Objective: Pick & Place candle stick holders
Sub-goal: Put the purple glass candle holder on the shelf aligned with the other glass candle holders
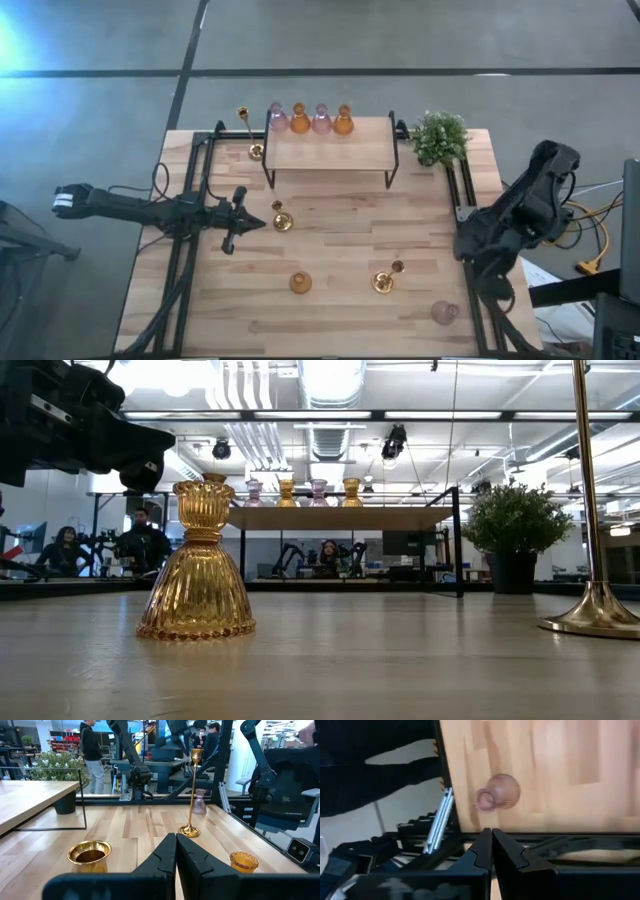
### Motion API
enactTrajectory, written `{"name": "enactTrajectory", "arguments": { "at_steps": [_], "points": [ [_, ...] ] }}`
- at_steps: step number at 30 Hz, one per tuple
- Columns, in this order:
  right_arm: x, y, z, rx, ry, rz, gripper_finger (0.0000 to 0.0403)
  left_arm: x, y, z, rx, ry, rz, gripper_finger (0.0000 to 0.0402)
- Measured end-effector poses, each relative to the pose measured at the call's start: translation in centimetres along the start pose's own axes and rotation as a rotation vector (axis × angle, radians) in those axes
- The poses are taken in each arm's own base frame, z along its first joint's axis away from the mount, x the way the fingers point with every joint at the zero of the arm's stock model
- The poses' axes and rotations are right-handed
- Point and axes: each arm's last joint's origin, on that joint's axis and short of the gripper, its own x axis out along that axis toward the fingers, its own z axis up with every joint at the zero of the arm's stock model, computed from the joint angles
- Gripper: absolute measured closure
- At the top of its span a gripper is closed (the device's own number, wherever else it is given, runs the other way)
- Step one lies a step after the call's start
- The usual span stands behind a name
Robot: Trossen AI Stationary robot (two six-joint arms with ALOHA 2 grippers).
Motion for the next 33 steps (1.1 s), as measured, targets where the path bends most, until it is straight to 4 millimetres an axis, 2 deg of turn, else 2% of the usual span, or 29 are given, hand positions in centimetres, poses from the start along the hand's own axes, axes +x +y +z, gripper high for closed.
{"name": "enactTrajectory", "arguments": {
  "at_steps": [7, 13, 25, 33],
  "points": [
    [5.4, -0.7, -0.8, 0.038, 0.072, -0.090, 0.0395, 0.0, 0.0, 0.0, 0.000, 0.000, 0.000, 0.0388],
    [8.4, -0.6, -0.4, 0.029, 0.081, -0.113, 0.0394, 0.0, 0.0, 0.0, 0.000, 0.000, 0.000, 0.0388],
    [10.5, 1.2, 0.6, 0.030, 0.065, -0.068, 0.0379, 0.0, 0.0, 0.0, 0.000, 0.000, 0.000, 0.0388],
    [12.2, 1.8, 1.0, 0.053, 0.102, -0.085, 0.0394, 0.0, 0.0, 0.0, 0.000, 0.000, 0.000, 0.0388]
  ]
}}
